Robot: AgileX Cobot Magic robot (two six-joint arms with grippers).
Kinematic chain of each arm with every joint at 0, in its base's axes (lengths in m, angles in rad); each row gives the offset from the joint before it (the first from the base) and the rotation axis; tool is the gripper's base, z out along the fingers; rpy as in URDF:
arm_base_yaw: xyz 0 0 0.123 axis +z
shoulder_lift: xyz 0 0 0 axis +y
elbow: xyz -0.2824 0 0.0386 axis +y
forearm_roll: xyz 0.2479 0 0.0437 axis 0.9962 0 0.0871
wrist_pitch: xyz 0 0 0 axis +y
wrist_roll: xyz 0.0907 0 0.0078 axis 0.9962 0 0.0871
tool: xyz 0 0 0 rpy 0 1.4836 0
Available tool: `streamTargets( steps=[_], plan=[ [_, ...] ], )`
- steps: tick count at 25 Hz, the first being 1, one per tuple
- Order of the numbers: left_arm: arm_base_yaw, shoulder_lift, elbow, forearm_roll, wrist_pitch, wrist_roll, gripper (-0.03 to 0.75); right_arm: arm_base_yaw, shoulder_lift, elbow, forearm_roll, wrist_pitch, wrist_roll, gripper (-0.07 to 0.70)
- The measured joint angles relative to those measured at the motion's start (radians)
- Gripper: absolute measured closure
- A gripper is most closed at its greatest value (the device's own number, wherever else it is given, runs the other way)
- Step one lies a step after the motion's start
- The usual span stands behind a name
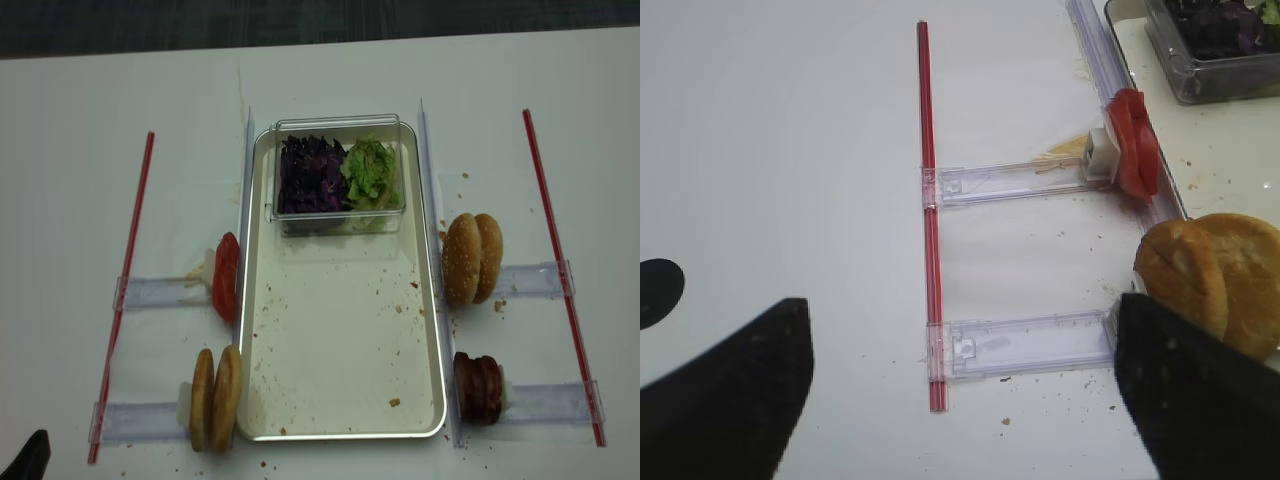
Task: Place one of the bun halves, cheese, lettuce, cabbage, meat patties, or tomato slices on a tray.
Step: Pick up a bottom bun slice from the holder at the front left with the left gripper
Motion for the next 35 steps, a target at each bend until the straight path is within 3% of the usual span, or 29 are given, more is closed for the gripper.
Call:
streamTargets(
  steps=[25,35],
  plan=[
    [0.0,0.003,-0.004,0.0,-0.011,0.0,0.116,0.0,0.0,0.0,0.0,0.0,-0.004,0.042],
    [0.0,0.431,-0.06,-0.018,-0.028,0.0,0.116,0.0,0.0,0.0,0.0,0.0,-0.004,0.042]
  ],
)
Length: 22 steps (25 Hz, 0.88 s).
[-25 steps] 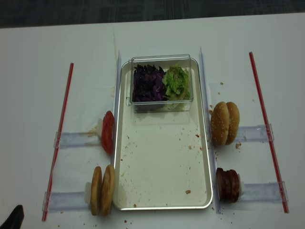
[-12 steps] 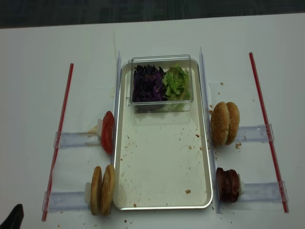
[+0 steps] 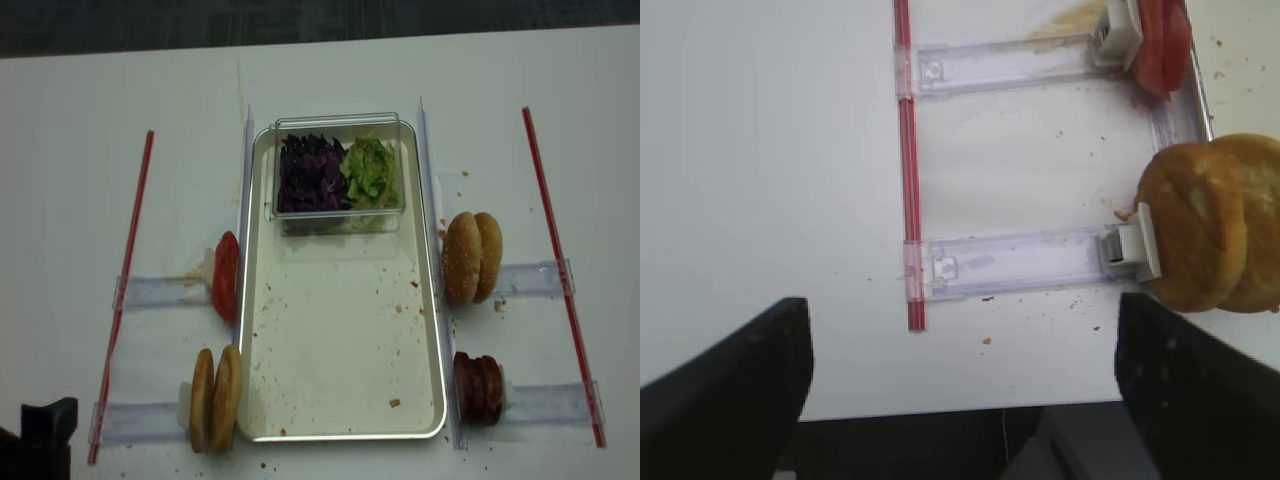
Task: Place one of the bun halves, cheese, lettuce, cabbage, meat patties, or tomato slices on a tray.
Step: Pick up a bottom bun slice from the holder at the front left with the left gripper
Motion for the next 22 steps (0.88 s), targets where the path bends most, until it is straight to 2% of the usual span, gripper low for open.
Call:
streamTargets(
  steps=[7,12,14,19,22],
  plan=[
    [0.0,0.353,-0.102,-0.069,0.003,-0.045,0.116,0.0,0.0,0.0,0.0,0.0,0.0,0.042],
    [0.0,0.553,-0.138,-0.086,0.004,-0.052,0.116,0.0,0.0,0.0,0.0,0.0,0.0,0.042],
    [0.0,0.616,-0.139,-0.086,-0.01,-0.052,0.116,0.0,0.0,0.0,0.0,0.0,0.0,0.042],
    [0.0,0.736,-0.139,-0.086,-0.084,-0.053,0.116,0.0,0.0,0.0,0.0,0.0,0.0,0.042],
    [0.0,0.758,-0.139,-0.086,-0.086,-0.038,0.116,0.0,0.0,0.0,0.0,0.0,0.0,0.042]
  ],
)
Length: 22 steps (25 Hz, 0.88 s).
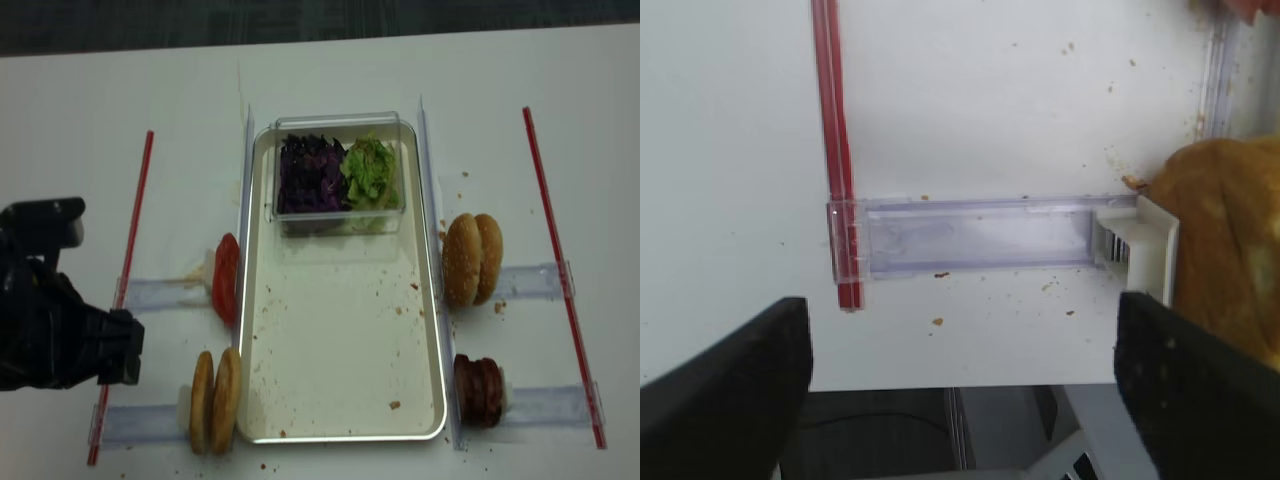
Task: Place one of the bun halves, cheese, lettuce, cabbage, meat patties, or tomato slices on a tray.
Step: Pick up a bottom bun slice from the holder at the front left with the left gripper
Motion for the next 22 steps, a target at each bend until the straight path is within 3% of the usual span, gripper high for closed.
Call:
streamTargets(
  steps=[5,22],
  plan=[
    [0.0,0.004,-0.014,-0.002,-0.006,0.017,0.116,0.0,0.0,0.0,0.0,0.0,0.0,0.042],
    [0.0,0.004,-0.062,-0.103,0.082,0.02,0.116,0.0,0.0,0.0,0.0,0.0,0.0,0.042]
  ],
)
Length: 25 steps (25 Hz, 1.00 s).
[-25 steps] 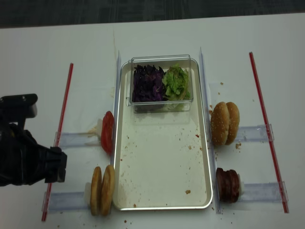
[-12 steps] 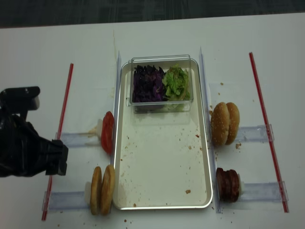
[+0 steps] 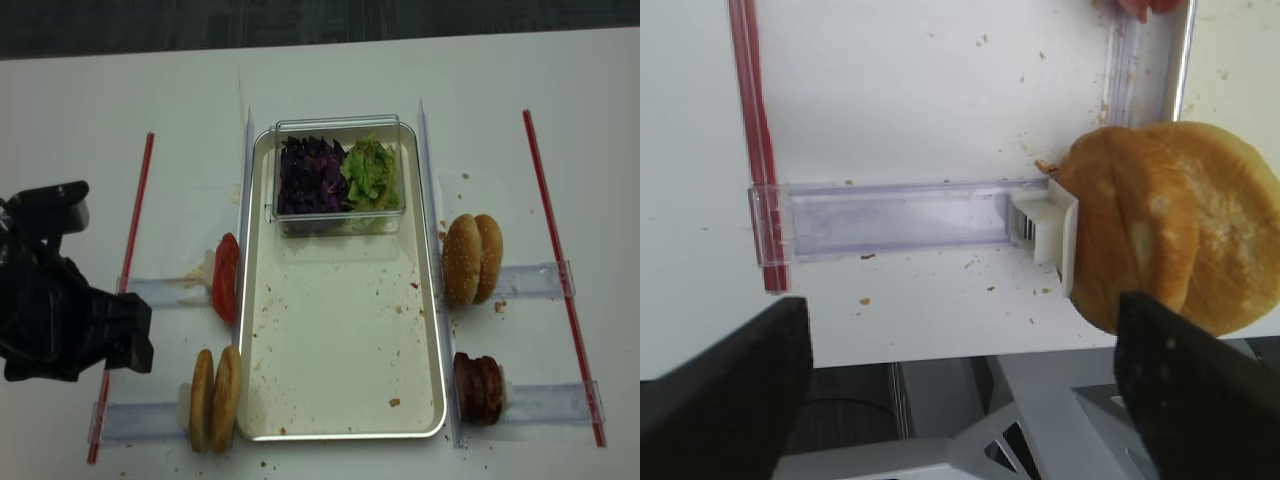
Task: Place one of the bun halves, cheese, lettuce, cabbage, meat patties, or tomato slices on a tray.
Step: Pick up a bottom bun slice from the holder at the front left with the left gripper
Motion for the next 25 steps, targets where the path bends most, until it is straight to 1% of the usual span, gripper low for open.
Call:
streamTargets(
  steps=[3,5,6,9,15,19,25],
  plan=[
    [-0.004,0.0,0.0,-0.015,0.006,0.008,0.116,0.0,0.0,0.0,0.0,0.0,0.0,0.042],
    [-0.028,0.0,-0.002,-0.017,0.008,0.008,0.116,0.0,0.0,0.0,0.0,0.0,0.0,0.042],
    [-0.05,0.0,-0.004,-0.017,0.008,0.008,0.116,0.0,0.0,0.0,0.0,0.0,0.0,0.042],
    [-0.136,0.0,-0.006,-0.021,0.006,-0.041,0.116,0.0,0.0,0.0,0.0,0.0,0.0,0.042],
    [-0.348,0.0,-0.008,-0.025,-0.016,-0.178,0.116,0.0,0.0,0.0,0.0,0.0,0.0,0.042],
    [-0.475,0.0,-0.01,-0.025,-0.034,-0.271,0.116,0.0,0.0,0.0,0.0,0.0,0.0,0.042],
    [-0.628,0.0,-0.049,-0.026,-0.038,-0.379,0.116,0.0,0.0,0.0,0.0,0.0,0.0,0.042]
  ],
)
